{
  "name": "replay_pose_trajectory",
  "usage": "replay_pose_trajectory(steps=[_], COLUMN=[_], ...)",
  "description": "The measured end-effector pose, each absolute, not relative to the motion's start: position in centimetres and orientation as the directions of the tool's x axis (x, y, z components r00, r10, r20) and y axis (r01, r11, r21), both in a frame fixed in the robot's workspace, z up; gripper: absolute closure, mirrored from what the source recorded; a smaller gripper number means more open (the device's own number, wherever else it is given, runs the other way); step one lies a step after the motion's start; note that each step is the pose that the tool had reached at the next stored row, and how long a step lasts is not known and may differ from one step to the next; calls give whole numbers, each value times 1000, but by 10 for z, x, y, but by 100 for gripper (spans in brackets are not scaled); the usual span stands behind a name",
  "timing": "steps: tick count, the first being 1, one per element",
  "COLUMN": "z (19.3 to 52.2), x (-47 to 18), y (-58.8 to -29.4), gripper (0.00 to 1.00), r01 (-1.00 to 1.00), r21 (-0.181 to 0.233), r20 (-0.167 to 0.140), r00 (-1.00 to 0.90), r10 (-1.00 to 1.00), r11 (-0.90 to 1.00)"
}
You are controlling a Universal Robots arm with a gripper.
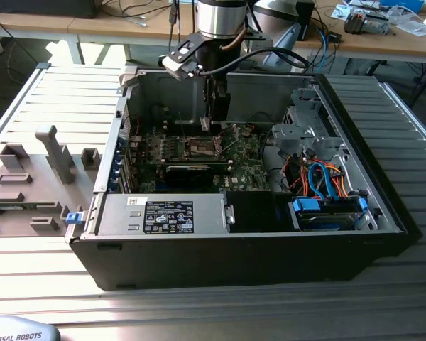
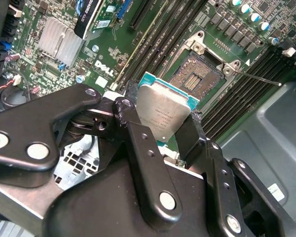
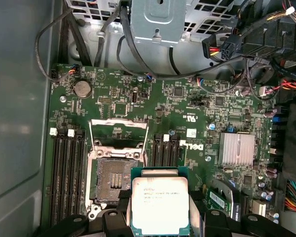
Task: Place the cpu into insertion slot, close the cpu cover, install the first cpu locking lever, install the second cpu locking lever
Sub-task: 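Place the cpu into insertion slot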
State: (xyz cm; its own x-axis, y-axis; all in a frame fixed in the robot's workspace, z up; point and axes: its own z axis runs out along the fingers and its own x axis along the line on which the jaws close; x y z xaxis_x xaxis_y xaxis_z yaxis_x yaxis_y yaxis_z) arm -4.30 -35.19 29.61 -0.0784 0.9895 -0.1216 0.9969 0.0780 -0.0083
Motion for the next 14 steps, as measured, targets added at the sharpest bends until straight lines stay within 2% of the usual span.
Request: replay_pose_trajectory(steps=[14], z=[296], x=[-43], y=[-352], gripper=[46], r01=[998], r21=[-8], r20=[-123], r00=[-61], r10=[990], r11=[61])
